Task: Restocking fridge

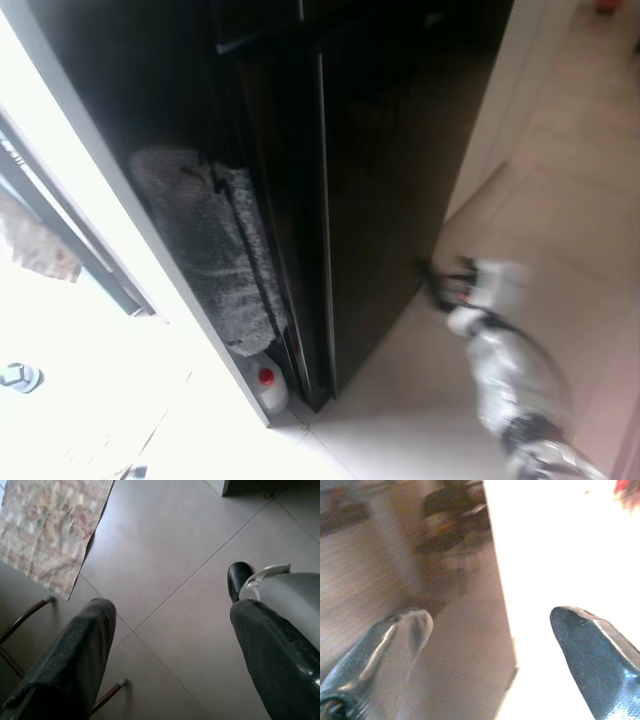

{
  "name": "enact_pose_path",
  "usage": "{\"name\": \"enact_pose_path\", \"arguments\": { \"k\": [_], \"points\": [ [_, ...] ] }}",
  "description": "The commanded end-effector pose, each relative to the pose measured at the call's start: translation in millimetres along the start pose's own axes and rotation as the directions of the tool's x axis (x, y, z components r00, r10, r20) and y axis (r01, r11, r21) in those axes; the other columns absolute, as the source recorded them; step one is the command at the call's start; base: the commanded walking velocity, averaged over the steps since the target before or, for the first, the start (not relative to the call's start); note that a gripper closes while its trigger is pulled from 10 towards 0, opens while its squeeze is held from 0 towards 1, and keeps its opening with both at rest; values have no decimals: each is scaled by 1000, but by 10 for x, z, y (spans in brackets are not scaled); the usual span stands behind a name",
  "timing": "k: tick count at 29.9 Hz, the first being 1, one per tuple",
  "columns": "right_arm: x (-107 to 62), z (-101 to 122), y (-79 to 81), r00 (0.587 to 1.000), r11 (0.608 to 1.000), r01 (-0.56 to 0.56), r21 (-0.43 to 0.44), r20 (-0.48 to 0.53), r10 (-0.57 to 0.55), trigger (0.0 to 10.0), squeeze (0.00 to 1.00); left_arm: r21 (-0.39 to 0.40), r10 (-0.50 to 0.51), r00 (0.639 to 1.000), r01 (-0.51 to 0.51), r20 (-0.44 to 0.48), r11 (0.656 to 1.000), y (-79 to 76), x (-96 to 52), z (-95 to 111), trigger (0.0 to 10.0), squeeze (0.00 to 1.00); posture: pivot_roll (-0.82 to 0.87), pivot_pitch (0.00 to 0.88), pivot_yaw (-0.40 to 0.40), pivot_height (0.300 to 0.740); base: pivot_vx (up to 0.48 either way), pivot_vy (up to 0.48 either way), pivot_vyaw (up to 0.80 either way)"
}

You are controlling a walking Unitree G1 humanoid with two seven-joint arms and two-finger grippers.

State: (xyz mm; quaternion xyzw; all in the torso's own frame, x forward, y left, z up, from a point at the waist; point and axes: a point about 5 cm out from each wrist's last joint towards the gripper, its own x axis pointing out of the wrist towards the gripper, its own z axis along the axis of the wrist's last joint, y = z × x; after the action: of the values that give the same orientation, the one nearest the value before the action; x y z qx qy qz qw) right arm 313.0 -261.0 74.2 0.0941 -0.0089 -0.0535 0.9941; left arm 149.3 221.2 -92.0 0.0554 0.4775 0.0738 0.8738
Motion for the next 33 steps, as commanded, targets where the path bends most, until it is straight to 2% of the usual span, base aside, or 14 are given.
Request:
{"name": "enact_pose_path", "arguments": {
  "k": [1,3,4,5,7,9,11,13,16,19,20,21,28,33],
  "points": [
    [-52,-109,-23,998,999,47,5,-33,-47,10000,0,2,4,1000,-4,17,1000,1,7,45,10000,0,-87,63,81,740,0,0,0],
    [-184,-212,-226,986,990,143,-9,-83,-143,10000,0,1,2,1000,-2,23,1000,-9,11,66,10000,0,-85,63,82,740,0,0,0],
    [-184,-212,-226,986,990,143,-9,-83,-143,10000,0,1,2,1000,-2,23,1000,-9,11,66,10000,0,-85,63,82,740,0,0,0],
    [-336,-332,-372,966,976,217,-8,-143,-216,10000,0,1,1,1000,-2,28,1000,-15,13,81,10000,0,-86,64,80,740,0,0,0],
    [-429,-423,-432,949,968,252,-18,-191,-251,10000,0,1,1,1000,-1,29,1000,-16,14,84,10000,0,-87,63,81,740,0,0,0],
    [-684,-683,-528,895,948,314,-48,-320,-312,10000,0,2,0,1000,0,31,1000,-19,14,87,10000,0,-86,62,81,740,0,0,0],
    [-911,-926,-519,840,944,322,-68,-440,-318,10000,0,1,1,1000,-1,31,1000,-19,14,88,10000,0,-88,63,82,740,0,0,0],
    [-1000,-1013,-512,811,943,319,-97,-486,-325,10000,0,2,1,1000,-1,31,1000,-18,14,89,10000,0,-90,61,84,740,0,0,0],
    [-1331,-1298,-453,702,947,276,-163,-639,-314,10000,0,5,0,1000,0,29,1000,-18,14,84,10000,0,-84,58,85,740,0,0,0],
    [-1403,-1354,-425,684,954,250,-167,-667,-296,10000,0,2,0,1000,0,29,1000,-17,14,84,10000,0,-85,57,84,740,0,0,0],
    [-1554,-1467,-376,625,962,187,-198,-732,-272,10000,0,1,-5,1000,5,25,1000,-14,15,85,10000,0,-83,56,84,740,0,0,0],
    [-1618,-1513,-353,596,965,151,-214,-759,-262,10000,0,2,-7,1000,7,25,1000,-11,16,88,10000,0,-80,56,86,740,0,0,0],
    [-1683,-1626,-170,543,977,-16,-212,-823,-170,10000,0,-5,-2,1000,3,20,1000,52,19,100,10000,0,-85,48,84,740,0,0,0],
    [-1681,-1636,-143,542,980,-16,-200,-825,-159,10000,0,-20,5,1000,-4,13,1000,93,12,65,10000,0,-82,46,83,740,0,0,0]
  ]
}}
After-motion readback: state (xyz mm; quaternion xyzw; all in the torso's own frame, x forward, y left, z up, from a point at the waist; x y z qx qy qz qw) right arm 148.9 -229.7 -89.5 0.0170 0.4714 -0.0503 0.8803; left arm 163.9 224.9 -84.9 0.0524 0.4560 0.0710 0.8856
